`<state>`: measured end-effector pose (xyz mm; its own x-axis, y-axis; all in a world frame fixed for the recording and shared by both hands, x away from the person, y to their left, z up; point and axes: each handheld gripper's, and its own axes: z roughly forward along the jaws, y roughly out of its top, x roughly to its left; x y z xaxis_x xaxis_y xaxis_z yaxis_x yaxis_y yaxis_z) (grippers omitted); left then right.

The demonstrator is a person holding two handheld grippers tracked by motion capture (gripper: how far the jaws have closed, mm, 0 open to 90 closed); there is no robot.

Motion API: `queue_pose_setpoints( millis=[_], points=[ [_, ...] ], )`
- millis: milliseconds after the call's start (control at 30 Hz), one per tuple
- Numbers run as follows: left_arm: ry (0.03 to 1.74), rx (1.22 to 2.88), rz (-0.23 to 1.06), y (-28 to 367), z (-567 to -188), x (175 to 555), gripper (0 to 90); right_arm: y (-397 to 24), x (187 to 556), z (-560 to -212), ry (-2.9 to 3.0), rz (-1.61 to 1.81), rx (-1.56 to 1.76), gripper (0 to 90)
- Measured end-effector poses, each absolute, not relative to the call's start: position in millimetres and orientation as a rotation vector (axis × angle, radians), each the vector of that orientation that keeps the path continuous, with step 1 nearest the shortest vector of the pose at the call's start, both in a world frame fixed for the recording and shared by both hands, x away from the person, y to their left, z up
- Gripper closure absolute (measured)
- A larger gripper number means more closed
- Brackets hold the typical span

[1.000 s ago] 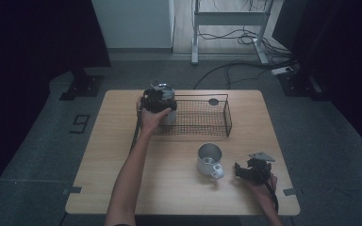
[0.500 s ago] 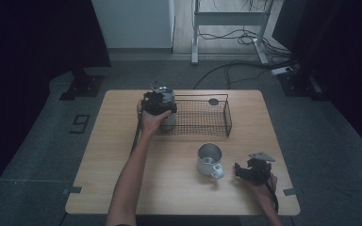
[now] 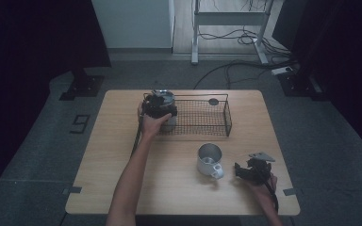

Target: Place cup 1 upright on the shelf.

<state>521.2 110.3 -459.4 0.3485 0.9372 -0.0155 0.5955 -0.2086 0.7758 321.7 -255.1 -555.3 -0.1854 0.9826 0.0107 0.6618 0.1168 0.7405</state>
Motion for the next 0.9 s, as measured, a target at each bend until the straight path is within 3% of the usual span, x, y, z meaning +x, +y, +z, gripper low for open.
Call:
queue_pose_setpoints(
  millis=[900],
  points=[
    [1.264, 1.887, 0.651, 117, -444, 504, 2.0, -255, 322, -555, 1.908, 0.856, 1.589, 13.3]
  ],
)
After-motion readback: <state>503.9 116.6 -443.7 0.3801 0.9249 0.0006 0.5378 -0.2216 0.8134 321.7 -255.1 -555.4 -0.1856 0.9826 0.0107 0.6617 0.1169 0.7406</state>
